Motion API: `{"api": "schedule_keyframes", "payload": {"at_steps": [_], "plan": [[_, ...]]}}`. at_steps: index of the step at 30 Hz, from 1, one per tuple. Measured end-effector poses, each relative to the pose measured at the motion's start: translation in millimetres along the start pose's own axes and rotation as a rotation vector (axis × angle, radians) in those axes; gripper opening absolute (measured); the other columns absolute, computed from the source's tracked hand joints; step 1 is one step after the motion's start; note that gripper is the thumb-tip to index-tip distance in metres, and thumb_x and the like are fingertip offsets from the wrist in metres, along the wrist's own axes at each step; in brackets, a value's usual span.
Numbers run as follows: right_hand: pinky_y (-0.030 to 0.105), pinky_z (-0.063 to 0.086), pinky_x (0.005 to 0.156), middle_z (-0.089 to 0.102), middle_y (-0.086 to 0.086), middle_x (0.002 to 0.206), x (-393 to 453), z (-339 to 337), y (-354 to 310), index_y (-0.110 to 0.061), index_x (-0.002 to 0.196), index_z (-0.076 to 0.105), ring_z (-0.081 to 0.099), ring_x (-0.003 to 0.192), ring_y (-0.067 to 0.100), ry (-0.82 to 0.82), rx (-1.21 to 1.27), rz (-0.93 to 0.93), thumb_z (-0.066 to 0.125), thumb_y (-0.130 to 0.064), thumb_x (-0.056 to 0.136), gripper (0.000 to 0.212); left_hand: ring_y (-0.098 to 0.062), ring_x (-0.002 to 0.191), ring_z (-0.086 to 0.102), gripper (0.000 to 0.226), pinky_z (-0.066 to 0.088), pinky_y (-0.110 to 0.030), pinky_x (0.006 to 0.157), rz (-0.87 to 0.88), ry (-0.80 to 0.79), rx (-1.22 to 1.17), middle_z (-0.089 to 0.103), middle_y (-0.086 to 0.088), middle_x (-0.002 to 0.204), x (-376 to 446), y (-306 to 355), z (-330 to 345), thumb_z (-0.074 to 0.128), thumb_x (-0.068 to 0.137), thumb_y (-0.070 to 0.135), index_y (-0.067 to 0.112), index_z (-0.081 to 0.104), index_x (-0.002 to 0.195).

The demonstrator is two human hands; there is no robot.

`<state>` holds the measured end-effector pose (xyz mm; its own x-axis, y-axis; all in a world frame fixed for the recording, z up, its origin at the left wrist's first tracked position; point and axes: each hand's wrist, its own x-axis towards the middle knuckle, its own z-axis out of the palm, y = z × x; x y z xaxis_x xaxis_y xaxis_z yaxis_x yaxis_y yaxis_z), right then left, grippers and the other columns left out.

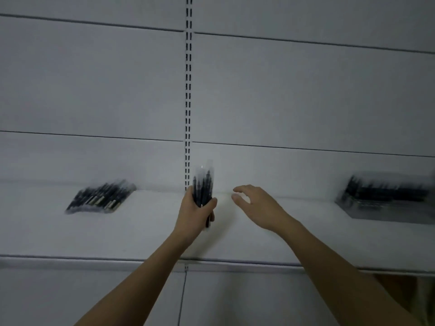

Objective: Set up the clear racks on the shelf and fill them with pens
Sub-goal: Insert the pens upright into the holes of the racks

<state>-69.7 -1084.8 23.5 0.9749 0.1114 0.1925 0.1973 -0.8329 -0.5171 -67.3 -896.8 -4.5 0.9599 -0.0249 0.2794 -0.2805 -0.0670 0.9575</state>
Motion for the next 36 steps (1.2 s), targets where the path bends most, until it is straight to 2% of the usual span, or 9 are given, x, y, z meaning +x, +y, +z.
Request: {"api": "schedule_keyframes", "payload": {"at_steps": [2,9,15,20,24,27,30,36], "plan": [[0.034,0.037,0.109,0.050,-0.009,0.144,-22,-20,19,-0.027,0.141,0.049,0.043,0.131,0.012,0.032,-0.042,0.020,0.036,-0.054,0.102,0.050,-0.020,0.055,0.058,0.019,0.048,-0.028,0.050,0.012,-0.039,-0.002,0.059,-0.020,0.073,-8,8,28,0.063,0.092,0.008,0.007,0.048,0.103],[0.030,0.034,0.107,0.050,-0.009,0.143,-108,-99,105,-0.026,0.140,0.050,0.040,0.132,0.013,0.115,-0.122,0.097,0.038,-0.050,0.103,0.046,-0.023,0.055,0.057,0.020,0.047,-0.026,0.048,0.041,-0.157,-0.041,0.058,-0.017,0.069,-45,33,149,0.064,0.091,0.007,0.004,0.048,0.104],[0.027,0.043,0.090,0.059,-0.008,0.121,-199,-175,177,-0.023,0.128,0.059,0.053,0.113,0.010,0.243,0.105,0.182,0.048,-0.040,0.102,0.034,-0.026,0.055,0.058,0.018,0.050,-0.033,0.054,0.048,-0.206,-0.140,0.057,-0.015,0.066,-87,66,275,0.065,0.091,0.007,0.011,0.048,0.097],[0.015,0.046,0.075,0.062,-0.012,0.109,-248,-226,222,-0.025,0.119,0.062,0.062,0.092,0.004,0.352,0.323,0.196,0.053,-0.033,0.101,0.022,-0.024,0.053,0.055,0.020,0.051,-0.038,0.055,0.020,-0.309,-0.182,0.053,-0.014,0.071,-128,79,366,0.066,0.091,0.006,0.009,0.047,0.094],[0.025,0.057,0.070,0.067,-0.006,0.108,-257,-247,252,-0.023,0.118,0.064,0.069,0.079,0.007,0.374,0.478,0.202,0.058,-0.033,0.098,0.022,-0.026,0.055,0.055,0.021,0.050,-0.036,0.053,-0.007,-0.378,-0.191,0.053,-0.015,0.072,-145,80,418,0.069,0.088,0.006,0.008,0.050,0.096],[0.023,0.057,0.065,0.069,-0.001,0.107,-252,-246,275,-0.016,0.115,0.066,0.068,0.079,0.010,0.364,0.546,0.237,0.065,-0.028,0.095,0.023,-0.025,0.055,0.055,0.024,0.051,-0.036,0.054,0.000,-0.448,-0.204,0.057,-0.014,0.071,-146,77,442,0.073,0.087,0.009,0.004,0.056,0.103],[0.021,0.056,0.062,0.071,0.006,0.103,-241,-244,299,-0.010,0.108,0.068,0.067,0.076,0.009,0.381,0.631,0.289,0.070,-0.021,0.092,0.020,-0.025,0.055,0.056,0.024,0.051,-0.036,0.054,-0.016,-0.473,-0.200,0.058,-0.011,0.068,-133,68,461,0.075,0.086,0.010,0.005,0.058,0.101],[0.025,0.057,0.066,0.074,0.002,0.096,-202,-245,343,-0.007,0.107,0.067,0.068,0.077,0.009,0.358,0.685,0.349,0.074,-0.016,0.088,0.022,-0.023,0.052,0.054,0.022,0.048,-0.031,0.050,-0.057,-0.520,-0.216,0.058,-0.011,0.069,-86,40,498,0.072,0.088,0.009,-0.002,0.060,0.104]]}}
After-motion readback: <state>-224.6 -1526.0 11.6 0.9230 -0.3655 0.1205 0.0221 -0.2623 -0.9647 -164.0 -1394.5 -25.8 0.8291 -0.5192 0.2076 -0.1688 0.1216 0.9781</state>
